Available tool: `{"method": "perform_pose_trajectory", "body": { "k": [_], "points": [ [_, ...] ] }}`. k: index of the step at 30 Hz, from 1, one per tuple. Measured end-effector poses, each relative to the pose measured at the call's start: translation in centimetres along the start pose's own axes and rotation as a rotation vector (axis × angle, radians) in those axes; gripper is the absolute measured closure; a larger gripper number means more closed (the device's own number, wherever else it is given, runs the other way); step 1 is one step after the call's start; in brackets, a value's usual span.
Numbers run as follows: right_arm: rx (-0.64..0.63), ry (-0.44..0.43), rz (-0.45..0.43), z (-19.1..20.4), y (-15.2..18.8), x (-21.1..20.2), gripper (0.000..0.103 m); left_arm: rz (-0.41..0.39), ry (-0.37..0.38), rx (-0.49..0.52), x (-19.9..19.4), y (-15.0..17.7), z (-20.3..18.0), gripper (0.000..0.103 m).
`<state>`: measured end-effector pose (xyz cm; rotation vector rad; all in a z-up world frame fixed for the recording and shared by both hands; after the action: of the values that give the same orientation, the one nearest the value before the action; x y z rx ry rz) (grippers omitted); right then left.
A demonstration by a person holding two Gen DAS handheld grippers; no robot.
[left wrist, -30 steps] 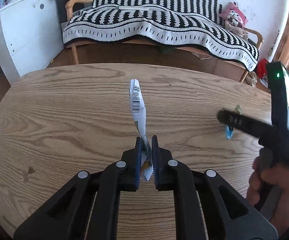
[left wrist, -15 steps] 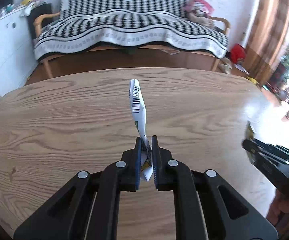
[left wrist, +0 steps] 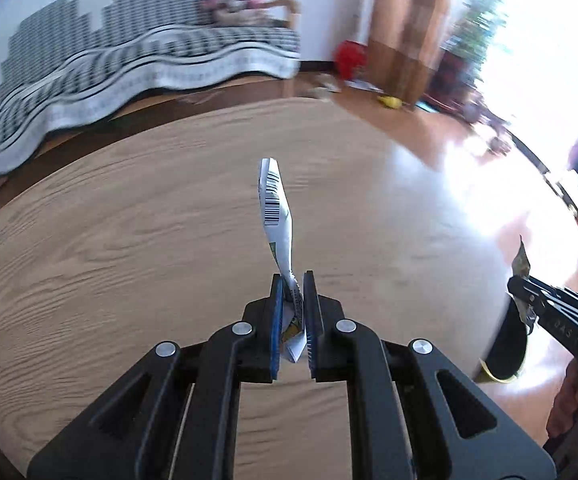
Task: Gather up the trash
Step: 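Carry both wrappers over the bin with both tools, then open the right tool to drop the blue snack wrapper into the bin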
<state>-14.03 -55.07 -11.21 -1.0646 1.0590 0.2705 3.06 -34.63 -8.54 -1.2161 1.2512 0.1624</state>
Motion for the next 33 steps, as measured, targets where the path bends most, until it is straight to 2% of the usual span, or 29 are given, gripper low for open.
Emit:
{"method": "perform_pose_trajectory", "body": {
  "k": [7,10,12,15,21,26,33],
  "points": [
    [0.197,0.109,0.012,-15.6,5.4,-2.3,0.088,0.019,0.157,0.194,2.2,2.7,-14.3,0.094],
    [0.269,0.144,0.034,-20.5,7.7,-2.6,0.088,0.037,0.221,0.283,3.2,4.6,-19.4,0.094],
    [0.339,0.156,0.056,-24.1,9.6,-2.5,0.088,0.062,0.263,0.311,4.2,5.7,-22.1,0.094],
    [0.405,0.157,0.089,-27.4,11.9,-2.1,0.088,0.09,0.3,0.347,5.3,7.0,-25.3,0.094],
    [0.46,0.173,0.165,-30.0,13.8,-0.1,0.088,0.132,0.349,0.416,6.7,9.7,-30.5,0.094],
    [0.475,0.165,0.187,-30.5,13.2,1.4,0.088,0.163,0.362,0.436,8.2,10.0,-32.5,0.094],
    [0.481,0.165,0.188,-30.9,13.1,1.5,0.088,0.186,0.384,0.432,9.6,10.6,-34.9,0.094]
  ]
}}
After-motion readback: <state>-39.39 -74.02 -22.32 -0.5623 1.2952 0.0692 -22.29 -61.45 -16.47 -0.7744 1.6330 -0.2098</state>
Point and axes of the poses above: each gripper's, at about its wrist camera, not at the fingertips, and x roughly the way its jaws point, z to its left, y to its underside, the point moved 8 cm from there along x, roughly the way its jaws point, and after that the axes turned 5 degrees about -x, right-handed, at the moved point
